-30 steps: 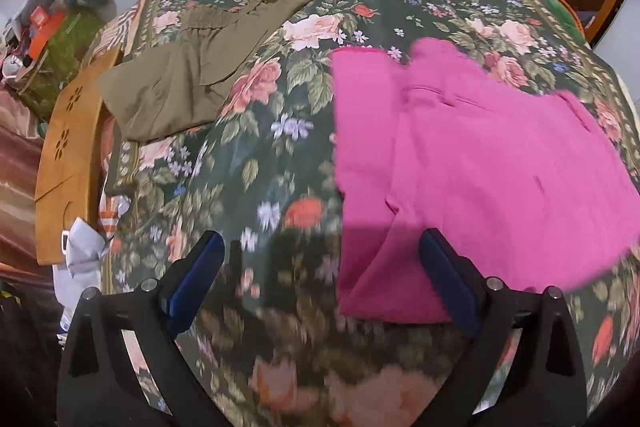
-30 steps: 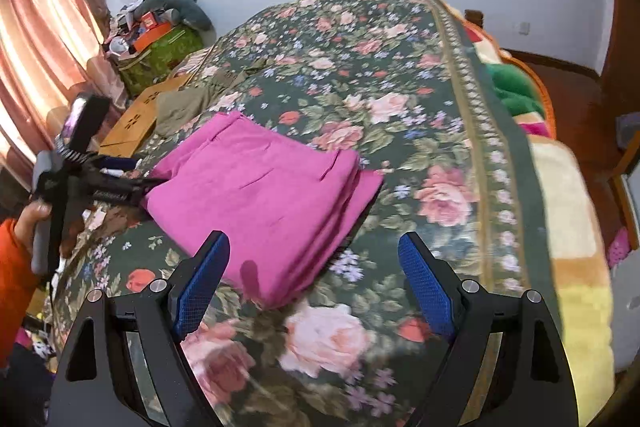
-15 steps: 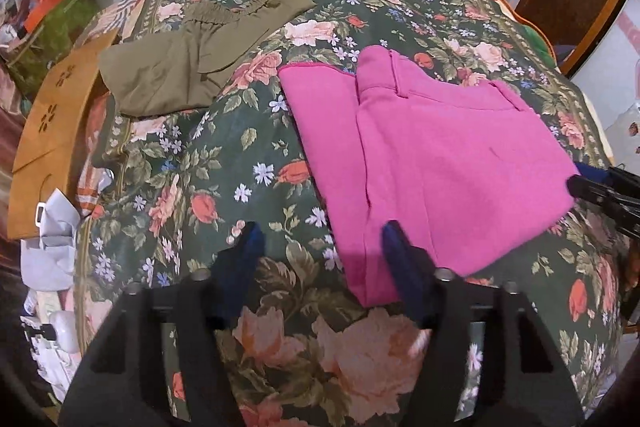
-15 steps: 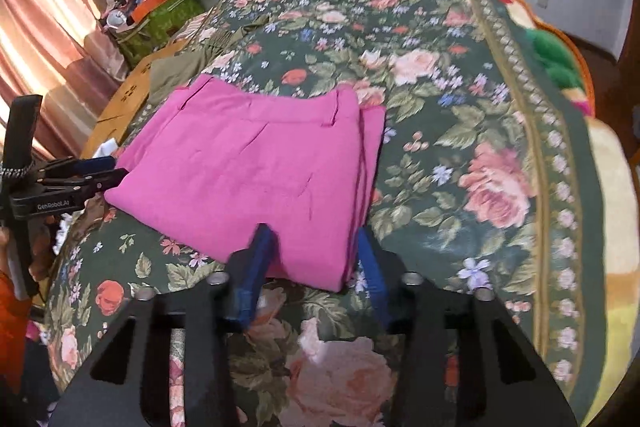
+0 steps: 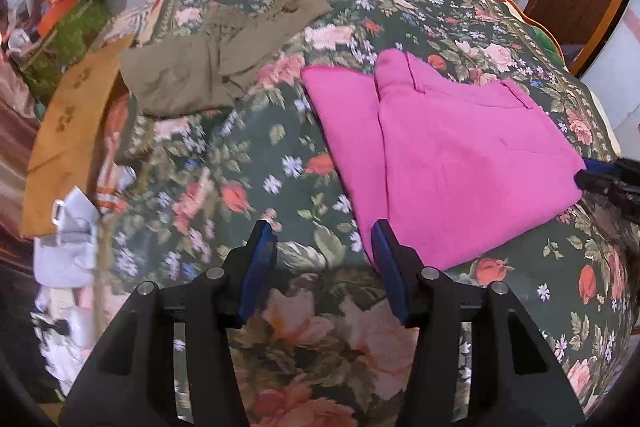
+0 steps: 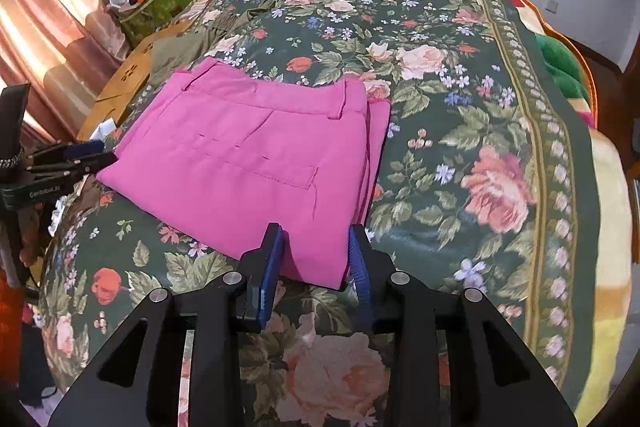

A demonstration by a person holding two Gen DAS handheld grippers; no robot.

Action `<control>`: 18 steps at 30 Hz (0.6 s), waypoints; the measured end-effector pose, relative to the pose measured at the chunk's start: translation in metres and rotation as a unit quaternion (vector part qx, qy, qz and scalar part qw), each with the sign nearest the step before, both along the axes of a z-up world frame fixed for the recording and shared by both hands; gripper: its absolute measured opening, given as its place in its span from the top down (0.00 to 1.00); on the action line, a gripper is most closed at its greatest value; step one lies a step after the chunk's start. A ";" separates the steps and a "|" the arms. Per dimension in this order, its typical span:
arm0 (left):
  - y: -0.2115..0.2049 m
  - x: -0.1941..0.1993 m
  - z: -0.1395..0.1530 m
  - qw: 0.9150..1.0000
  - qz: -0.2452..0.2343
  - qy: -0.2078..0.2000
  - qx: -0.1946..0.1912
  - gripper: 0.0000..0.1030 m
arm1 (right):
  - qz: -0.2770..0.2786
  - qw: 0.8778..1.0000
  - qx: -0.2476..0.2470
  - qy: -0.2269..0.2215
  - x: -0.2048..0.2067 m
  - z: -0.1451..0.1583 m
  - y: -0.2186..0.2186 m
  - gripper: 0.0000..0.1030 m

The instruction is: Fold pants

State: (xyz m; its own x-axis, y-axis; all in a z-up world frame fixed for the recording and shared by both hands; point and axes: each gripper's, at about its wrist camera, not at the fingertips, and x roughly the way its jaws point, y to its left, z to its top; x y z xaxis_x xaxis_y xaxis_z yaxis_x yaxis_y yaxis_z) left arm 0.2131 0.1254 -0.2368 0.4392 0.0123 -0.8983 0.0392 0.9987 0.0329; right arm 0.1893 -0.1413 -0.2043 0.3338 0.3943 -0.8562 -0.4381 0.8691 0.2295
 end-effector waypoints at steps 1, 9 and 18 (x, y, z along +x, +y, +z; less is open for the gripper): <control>0.000 0.001 0.006 1.000 -0.001 -0.007 0.005 0.49 | 0.001 1.000 -0.003 -0.005 0.002 0.004 0.001 0.70; -0.020 0.033 0.041 0.998 -0.025 -0.050 -0.018 0.48 | 0.025 0.999 -0.005 -0.044 0.023 0.026 0.032 0.58; -0.063 0.069 -0.002 0.998 -0.069 -0.006 -0.011 0.48 | 0.077 0.997 -0.023 -0.012 0.049 -0.005 0.078 0.51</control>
State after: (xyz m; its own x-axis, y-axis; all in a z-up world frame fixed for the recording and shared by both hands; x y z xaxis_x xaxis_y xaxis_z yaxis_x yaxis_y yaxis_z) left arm 0.2822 0.0622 -0.2384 0.4463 -0.0684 -0.8923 0.1770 0.9841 0.0131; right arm 0.2386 -0.0632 -0.2096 0.2929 0.4029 -0.8671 -0.5713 0.8010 0.1792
